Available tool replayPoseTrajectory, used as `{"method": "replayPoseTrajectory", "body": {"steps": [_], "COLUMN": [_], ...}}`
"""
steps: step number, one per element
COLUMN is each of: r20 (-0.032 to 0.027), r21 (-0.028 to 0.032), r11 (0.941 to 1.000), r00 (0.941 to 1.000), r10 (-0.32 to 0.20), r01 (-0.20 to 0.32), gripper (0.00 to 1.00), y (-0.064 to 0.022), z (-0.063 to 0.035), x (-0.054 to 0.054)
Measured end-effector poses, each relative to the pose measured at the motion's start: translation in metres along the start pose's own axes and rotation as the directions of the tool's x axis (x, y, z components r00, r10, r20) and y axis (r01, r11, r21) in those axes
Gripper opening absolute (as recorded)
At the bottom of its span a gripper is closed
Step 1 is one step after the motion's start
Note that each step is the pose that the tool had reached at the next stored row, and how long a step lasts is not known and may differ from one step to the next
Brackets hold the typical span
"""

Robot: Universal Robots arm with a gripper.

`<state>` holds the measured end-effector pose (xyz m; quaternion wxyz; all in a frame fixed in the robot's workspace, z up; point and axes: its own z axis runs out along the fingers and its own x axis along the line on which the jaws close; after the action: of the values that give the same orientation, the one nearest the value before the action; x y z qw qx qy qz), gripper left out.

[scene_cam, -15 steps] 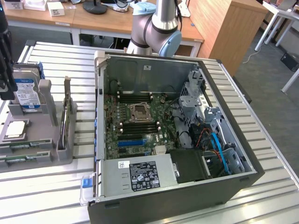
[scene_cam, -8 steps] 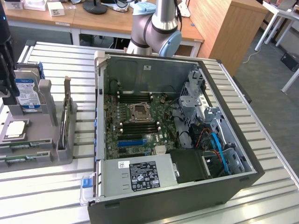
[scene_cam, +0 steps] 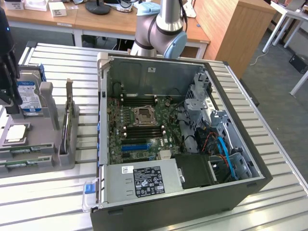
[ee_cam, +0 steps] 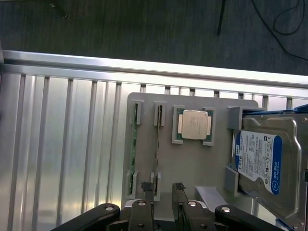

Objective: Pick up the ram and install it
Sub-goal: 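Pick up the ram and move it above insertion slot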

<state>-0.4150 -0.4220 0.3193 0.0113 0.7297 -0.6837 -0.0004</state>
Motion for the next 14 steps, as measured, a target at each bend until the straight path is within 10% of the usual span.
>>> {"method": "replayPoseTrajectory", "body": {"steps": [14], "r20": [0.0001], "r21": [0.0001], "r11": [1.0], "r00": [1.0], "r10": [0.0], "r01": [0.0], "gripper": [0.3], "y": [-0.0005], "z": [0.0256], "x": [0.0]}}
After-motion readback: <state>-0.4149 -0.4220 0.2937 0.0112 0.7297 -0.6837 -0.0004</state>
